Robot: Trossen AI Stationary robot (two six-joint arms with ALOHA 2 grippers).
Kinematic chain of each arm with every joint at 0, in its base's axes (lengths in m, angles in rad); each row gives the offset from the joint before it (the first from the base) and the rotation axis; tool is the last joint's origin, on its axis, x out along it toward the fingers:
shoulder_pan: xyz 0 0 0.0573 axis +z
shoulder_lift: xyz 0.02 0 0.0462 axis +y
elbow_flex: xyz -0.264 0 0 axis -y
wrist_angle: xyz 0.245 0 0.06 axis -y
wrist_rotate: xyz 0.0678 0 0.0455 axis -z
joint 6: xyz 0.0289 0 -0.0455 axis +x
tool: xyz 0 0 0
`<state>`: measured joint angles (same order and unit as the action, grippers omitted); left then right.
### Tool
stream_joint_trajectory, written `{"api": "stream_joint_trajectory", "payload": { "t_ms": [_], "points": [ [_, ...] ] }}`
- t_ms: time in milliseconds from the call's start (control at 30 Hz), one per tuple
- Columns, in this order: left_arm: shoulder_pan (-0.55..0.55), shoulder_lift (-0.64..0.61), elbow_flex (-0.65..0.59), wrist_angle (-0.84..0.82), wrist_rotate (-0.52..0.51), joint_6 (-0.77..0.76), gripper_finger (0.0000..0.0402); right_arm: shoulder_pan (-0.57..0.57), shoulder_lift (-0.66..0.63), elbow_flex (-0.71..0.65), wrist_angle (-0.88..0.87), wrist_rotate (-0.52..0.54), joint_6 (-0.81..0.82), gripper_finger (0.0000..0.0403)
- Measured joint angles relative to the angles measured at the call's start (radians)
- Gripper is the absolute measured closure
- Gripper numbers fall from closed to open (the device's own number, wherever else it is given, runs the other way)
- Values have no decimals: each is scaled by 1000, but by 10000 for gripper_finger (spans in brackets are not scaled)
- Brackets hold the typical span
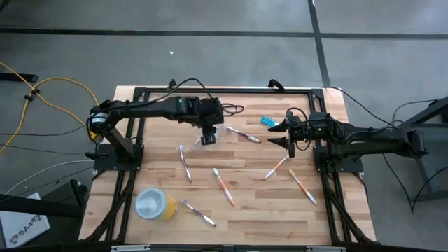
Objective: Pick & Place toothbrushing station
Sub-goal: Put the blue mouthwash into the transparent organizer
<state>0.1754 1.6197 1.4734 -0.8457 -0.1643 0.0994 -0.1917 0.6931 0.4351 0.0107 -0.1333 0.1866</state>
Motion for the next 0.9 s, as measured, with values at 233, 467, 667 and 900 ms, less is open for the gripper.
{"api": "stream_joint_trajectory", "payload": {
  "t_ms": [233, 467, 667, 900],
  "points": [
    [-98, -4, 1, 81, -66, -54, 259, 0, 0, 0, -2, 0, 0, 192],
    [-152, -2, 1, 171, -68, -56, 259, 0, 0, 0, -1, 0, 0, 192],
    [-185, -2, 1, 211, -59, -64, 259, 0, 0, 0, -1, 0, 0, 192],
    [-207, -2, -2, 199, 75, -127, 259, 0, 0, 0, 0, 0, 0, 192]
  ]
}}
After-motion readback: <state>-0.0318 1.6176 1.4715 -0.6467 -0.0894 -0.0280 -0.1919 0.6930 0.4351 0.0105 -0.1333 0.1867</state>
